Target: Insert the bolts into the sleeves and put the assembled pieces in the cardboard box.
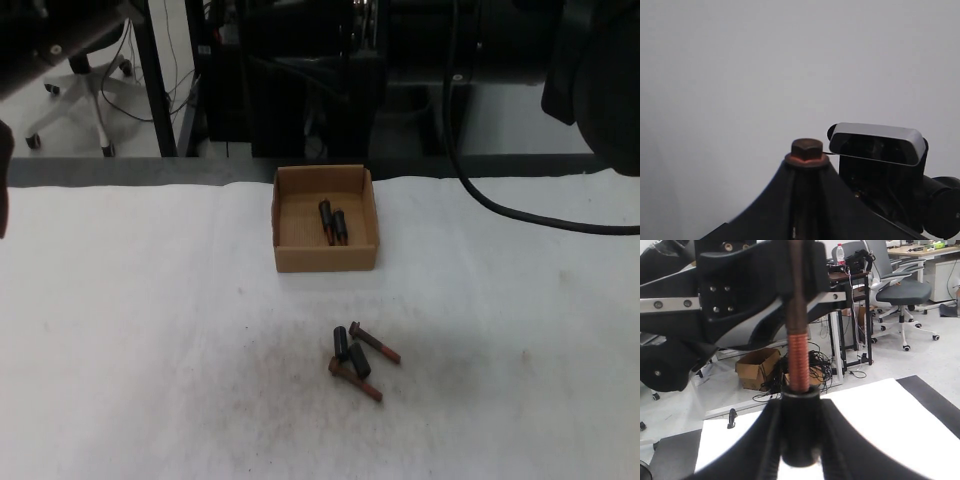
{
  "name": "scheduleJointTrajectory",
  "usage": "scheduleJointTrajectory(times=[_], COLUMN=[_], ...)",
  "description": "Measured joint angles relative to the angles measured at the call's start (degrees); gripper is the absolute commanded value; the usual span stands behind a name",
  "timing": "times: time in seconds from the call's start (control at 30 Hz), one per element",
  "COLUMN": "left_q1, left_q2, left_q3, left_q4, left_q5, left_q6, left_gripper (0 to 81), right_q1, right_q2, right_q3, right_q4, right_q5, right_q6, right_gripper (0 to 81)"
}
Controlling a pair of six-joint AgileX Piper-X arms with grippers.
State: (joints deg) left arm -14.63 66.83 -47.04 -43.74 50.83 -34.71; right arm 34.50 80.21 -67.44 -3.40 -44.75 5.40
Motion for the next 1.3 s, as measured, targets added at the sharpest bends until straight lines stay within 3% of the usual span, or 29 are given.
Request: scheduleJointTrajectory(times=[0.67,0.77,0.9,0.97,1.3], left_q1=[-0.3,-0.3,-0.3,-0.3,-0.3], left_q2=[0.0,0.0,0.0,0.0,0.0], left_q3=[0.0,0.0,0.0,0.0,0.0], left_q4=[2.8,2.9,2.5,2.0,1.5], left_q5=[0.6,1.5,2.6,2.5,2.0], left_q6=[1.8,1.9,2.2,2.2,2.2], left_gripper=[1.2,13.3,39.0,46.8,47.7], right_q1=[-0.3,-0.3,-0.3,-0.3,-0.3], right_q2=[0.3,0.3,0.3,0.3,0.3], right_q3=[0.0,0.0,0.0,0.0,0.1], right_q4=[-3.0,-3.3,-3.5,-3.5,-3.5], right_q5=[-2.0,-2.4,-3.0,-3.1,-3.2], right_q6=[1.3,1.3,1.3,1.3,1.4], right_gripper=[0.3,0.3,0.3,0.3,0.3])
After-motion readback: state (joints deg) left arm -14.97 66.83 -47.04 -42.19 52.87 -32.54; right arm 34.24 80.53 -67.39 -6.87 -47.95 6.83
